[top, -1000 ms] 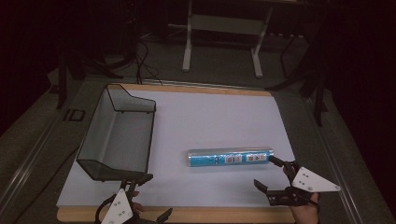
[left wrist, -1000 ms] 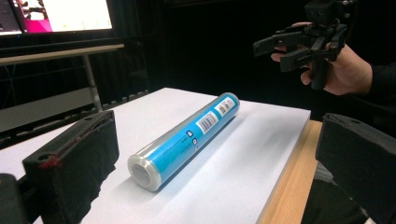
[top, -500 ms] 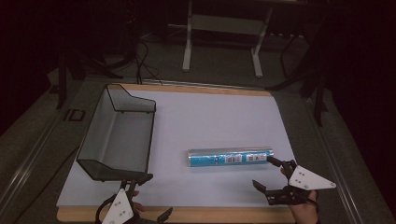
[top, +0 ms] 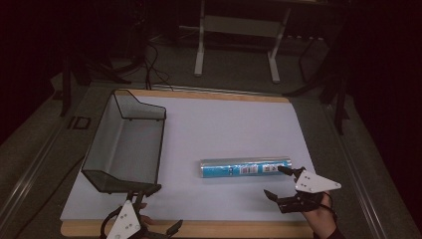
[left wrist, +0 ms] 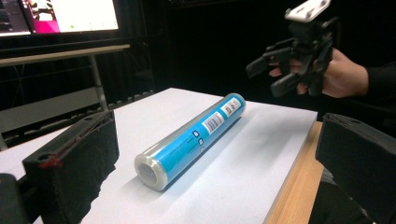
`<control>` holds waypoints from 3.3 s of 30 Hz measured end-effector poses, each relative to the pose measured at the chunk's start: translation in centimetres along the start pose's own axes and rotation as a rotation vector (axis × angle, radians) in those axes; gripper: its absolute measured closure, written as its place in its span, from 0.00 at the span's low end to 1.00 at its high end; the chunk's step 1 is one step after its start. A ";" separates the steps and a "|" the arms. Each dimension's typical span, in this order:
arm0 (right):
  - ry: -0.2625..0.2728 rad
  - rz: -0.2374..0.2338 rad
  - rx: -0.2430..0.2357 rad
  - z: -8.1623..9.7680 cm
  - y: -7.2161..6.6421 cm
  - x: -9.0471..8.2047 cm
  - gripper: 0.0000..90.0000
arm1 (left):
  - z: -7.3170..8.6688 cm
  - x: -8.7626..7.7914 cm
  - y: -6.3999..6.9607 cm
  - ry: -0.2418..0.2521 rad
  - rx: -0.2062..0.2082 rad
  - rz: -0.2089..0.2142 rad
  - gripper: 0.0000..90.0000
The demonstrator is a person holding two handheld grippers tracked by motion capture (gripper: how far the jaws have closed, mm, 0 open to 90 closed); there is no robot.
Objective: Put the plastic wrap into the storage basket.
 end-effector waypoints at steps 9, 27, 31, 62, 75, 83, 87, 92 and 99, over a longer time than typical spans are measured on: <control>-0.061 -0.034 -0.016 1.2 1.5 0.8 0.15 | 0.1 0.0 0.0 -0.005 -0.001 -0.006 0.00; -0.248 -0.178 -0.133 0.1 4.4 3.2 0.19 | 0.2 0.0 0.1 -0.010 -0.006 -0.001 0.00; -0.305 -0.201 -0.093 -0.4 4.9 4.0 0.15 | 0.1 -0.2 0.3 -0.009 -0.004 -0.003 0.00; -0.768 -0.398 -0.201 -2.1 5.3 11.4 0.12 | 0.4 -0.7 0.3 -0.037 -0.013 -0.028 0.00; -0.810 -0.438 -0.341 -2.7 4.1 14.8 0.14 | 0.4 -0.7 0.3 -0.042 -0.013 -0.028 0.00; -0.828 -0.485 -0.375 -2.3 3.1 16.6 0.15 | 0.5 -0.7 0.3 -0.050 -0.006 -0.028 0.00; -0.856 -0.507 -0.394 -1.7 2.8 17.3 0.17 | 0.5 -0.8 0.3 -0.054 -0.003 -0.032 0.00; -0.901 -0.518 -0.416 -1.1 3.0 17.9 0.18 | 0.5 -0.7 0.4 -0.051 -0.008 -0.029 0.00; -0.959 -0.545 -0.433 0.0 3.1 18.5 0.27 | 0.5 -0.8 0.4 -0.049 -0.015 -0.024 0.00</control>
Point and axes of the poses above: each handheld gripper's, and its own axes: x roughly forward along the jaws, z roughly out of its underside, y roughly to its right, the point moved 3 cm from there along x, roughly forward along the jaws, and after that the axes turned 12 degrees about y, right-handed, at the moved point
